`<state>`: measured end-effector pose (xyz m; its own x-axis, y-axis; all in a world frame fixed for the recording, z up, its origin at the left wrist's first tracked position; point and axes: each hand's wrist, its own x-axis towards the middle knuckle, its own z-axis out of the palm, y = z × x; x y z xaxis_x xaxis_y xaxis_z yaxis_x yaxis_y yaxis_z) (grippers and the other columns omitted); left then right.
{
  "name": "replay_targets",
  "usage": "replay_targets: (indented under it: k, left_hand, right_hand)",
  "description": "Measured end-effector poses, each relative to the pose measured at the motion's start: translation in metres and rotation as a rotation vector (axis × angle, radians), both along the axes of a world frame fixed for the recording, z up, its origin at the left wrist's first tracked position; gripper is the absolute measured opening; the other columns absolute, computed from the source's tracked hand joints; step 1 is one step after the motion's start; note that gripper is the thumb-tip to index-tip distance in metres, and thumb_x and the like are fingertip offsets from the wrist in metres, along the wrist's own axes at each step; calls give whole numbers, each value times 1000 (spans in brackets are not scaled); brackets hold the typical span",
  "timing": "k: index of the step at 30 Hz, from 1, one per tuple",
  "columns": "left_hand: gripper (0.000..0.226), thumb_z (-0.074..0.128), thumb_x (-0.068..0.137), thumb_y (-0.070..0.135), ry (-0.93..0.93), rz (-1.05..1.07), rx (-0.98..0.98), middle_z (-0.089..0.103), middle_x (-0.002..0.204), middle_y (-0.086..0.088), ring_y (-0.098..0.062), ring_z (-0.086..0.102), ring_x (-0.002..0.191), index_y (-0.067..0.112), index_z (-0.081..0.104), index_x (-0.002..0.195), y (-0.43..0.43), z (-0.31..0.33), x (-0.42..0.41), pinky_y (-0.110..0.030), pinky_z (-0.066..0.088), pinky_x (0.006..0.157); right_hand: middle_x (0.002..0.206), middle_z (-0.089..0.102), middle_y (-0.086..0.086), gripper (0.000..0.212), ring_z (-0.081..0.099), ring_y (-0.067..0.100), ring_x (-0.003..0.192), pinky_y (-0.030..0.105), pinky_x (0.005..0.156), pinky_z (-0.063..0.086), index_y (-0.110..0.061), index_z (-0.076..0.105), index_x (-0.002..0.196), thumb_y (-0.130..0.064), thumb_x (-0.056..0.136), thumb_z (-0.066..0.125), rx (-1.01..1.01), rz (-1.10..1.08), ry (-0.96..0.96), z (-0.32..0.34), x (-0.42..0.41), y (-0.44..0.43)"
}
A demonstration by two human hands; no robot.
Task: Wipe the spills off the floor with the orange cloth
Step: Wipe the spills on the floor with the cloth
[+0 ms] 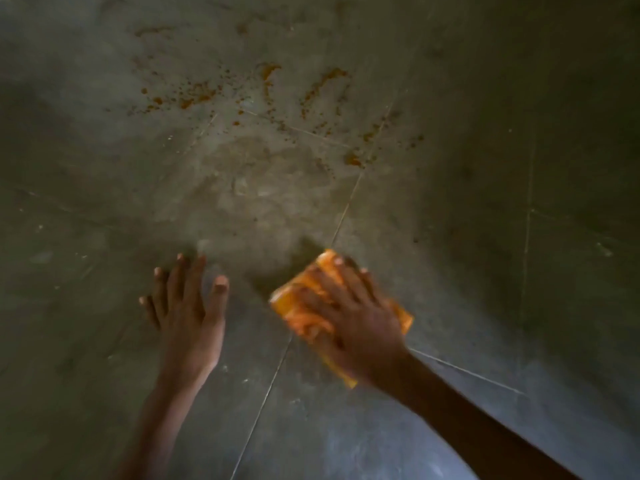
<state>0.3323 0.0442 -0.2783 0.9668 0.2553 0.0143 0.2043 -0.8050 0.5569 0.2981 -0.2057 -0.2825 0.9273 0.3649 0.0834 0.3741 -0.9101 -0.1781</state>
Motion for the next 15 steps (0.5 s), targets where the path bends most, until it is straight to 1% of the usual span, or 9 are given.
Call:
replay_targets:
  k: [2, 3, 5, 6, 7, 9, 11, 13, 15]
  left_hand:
    - [74, 26, 86, 68, 17, -128, 29, 19, 163, 3, -21, 2, 152, 31, 31, 151, -19, 1, -5, -44, -6, 119]
    - [75, 25, 86, 69, 14, -195, 54, 16, 164, 5, -18, -1, 152, 32, 30, 151, -31, 1, -5, -41, -8, 119]
    - [73, 22, 88, 68, 5, -273, 38, 14, 164, 6, -16, -1, 152, 32, 32, 150, -58, 2, 3, -39, -6, 119]
    - [71, 22, 89, 66, -4, -261, -6, 18, 164, 4, -17, 3, 152, 30, 36, 149, -73, 4, 10, -42, -2, 120]
    - [69, 23, 90, 62, -15, -242, -50, 22, 162, 1, -20, 8, 152, 27, 41, 146, -89, 8, 18, -45, 4, 120]
    - [63, 30, 91, 52, -23, -238, -80, 26, 161, -4, -26, 14, 151, 20, 45, 143, -115, 15, 36, -50, 11, 119]
    - [59, 42, 93, 46, -5, -300, -47, 22, 162, -6, -28, 10, 151, 20, 40, 146, -129, 17, 54, -54, 10, 119]
    - [66, 50, 93, 50, 22, -399, 29, 12, 164, -3, -26, 2, 152, 26, 30, 151, -134, 13, 66, -53, 3, 120]
    - [75, 46, 87, 62, -10, -487, 110, 9, 165, 0, -24, -2, 152, 29, 26, 152, -136, 9, 78, -52, 0, 120]
  right_hand:
    - [163, 29, -3, 57, 22, 32, 152, 60, 117, 25, -39, 35, 152, -54, 97, 31, -36, -236, -24, -2, 38, -59]
    - [164, 27, -2, 60, 20, 33, 152, 61, 117, 25, -38, 32, 153, -54, 97, 25, -40, -370, -12, -1, 68, -77]
    - [166, 24, -1, 65, 15, 34, 153, 60, 119, 19, -36, 30, 154, -54, 94, 16, 18, -580, 42, 7, 111, -77]
    - [166, 24, 0, 67, 13, 36, 153, 60, 119, 17, -34, 30, 154, -54, 93, 15, 29, -620, 57, 8, 116, -64]
    - [166, 22, 0, 66, 11, 36, 153, 59, 120, 16, -34, 29, 155, -54, 93, 16, 29, -593, 41, 8, 110, -52]
    - [168, 13, -4, 61, 3, 32, 155, 55, 123, 11, -38, 20, 157, -55, 98, 22, -1, -350, 30, 8, 60, -43]
    - [168, 6, -11, 60, 0, 25, 156, 50, 124, 8, -44, 13, 157, -57, 100, 27, -8, -197, 50, 4, 2, -68]
    - [168, 7, -12, 59, 4, 23, 156, 53, 123, 16, -45, 14, 156, -59, 99, 23, -4, -336, 37, -4, -15, -121]
    - [167, 12, -8, 62, 7, 26, 155, 57, 120, 20, -39, 18, 156, -60, 97, 16, -10, -577, 36, -7, 19, -164]
